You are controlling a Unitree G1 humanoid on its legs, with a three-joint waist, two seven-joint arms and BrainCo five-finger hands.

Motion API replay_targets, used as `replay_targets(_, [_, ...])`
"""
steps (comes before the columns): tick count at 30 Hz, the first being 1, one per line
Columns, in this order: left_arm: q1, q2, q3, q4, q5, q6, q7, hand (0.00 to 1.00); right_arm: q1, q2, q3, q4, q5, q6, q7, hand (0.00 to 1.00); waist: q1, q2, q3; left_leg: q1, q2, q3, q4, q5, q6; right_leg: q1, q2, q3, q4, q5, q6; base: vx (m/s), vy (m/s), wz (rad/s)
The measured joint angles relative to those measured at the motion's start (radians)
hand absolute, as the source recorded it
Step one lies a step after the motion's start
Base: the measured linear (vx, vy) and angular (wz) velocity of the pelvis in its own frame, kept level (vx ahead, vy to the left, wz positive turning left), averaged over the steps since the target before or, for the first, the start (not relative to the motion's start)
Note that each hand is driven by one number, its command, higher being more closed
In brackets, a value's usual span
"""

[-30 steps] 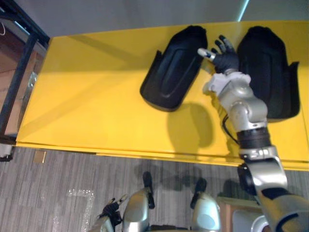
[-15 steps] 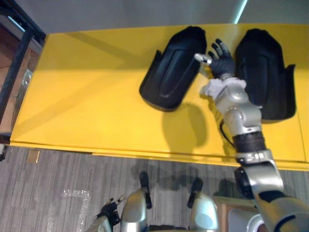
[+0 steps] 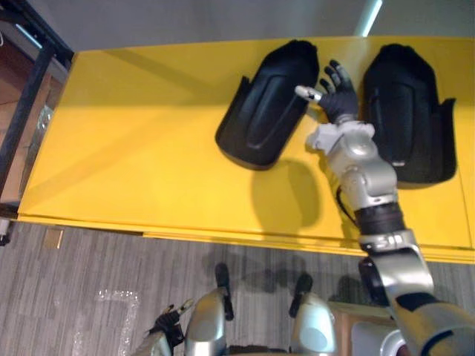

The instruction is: Walk over and take plastic housings, then place them on the shelf

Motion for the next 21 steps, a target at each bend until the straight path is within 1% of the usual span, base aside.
replay_targets(4, [0.0,0.0,-0.001,0.0,-0.006,0.002,-0.001,0.0,-0.005,0.0,0.0,0.014,-0.022,-0.005,0.005,0.0,0.0,0.0,0.0,0.0,-0.002,0.0,0.0,0.001,0.001,-0.001,-0.003,0.001,0.002,0.0,0.0,0.0,0.0,0.0])
replay_targets(8, [0.0,0.001,-0.001,0.0,-0.007,0.013,-0.001,0.0,-0.012,0.0,-0.002,0.03,-0.043,-0.006,0.004,0.0,0.0,0.0,0.0,0.0,-0.006,-0.001,0.0,0.002,0.002,-0.003,-0.007,0.001,0.008,-0.002,0.001,0.0,0.0,0.0])
replay_targets(14, [0.001,0.001,-0.001,0.0,-0.007,0.02,-0.004,0.0,-0.037,-0.002,-0.003,0.07,-0.08,-0.007,0.004,0.0,-0.001,0.001,-0.001,-0.002,-0.018,-0.004,-0.001,0.007,0.008,-0.012,-0.024,0.002,0.029,-0.008,0.003,-0.01,0.003,0.01])
replay_targets(17, [0.002,0.001,-0.001,-0.001,-0.007,0.02,-0.005,0.0,-0.041,-0.007,-0.004,0.085,-0.088,-0.01,0.003,0.0,-0.002,0.003,-0.002,-0.002,-0.028,-0.014,-0.002,0.008,0.009,-0.013,-0.036,-0.001,0.037,-0.018,0.009,-0.03,0.016,0.08])
replay_targets(21, [0.005,0.004,-0.018,-0.001,-0.007,0.02,-0.007,0.0,-0.048,-0.013,-0.004,0.101,-0.088,-0.017,-0.002,0.0,-0.002,0.008,-0.005,-0.004,-0.03,-0.025,-0.013,0.017,0.009,-0.012,-0.038,-0.012,0.035,-0.018,0.009,-0.01,0.003,0.09])
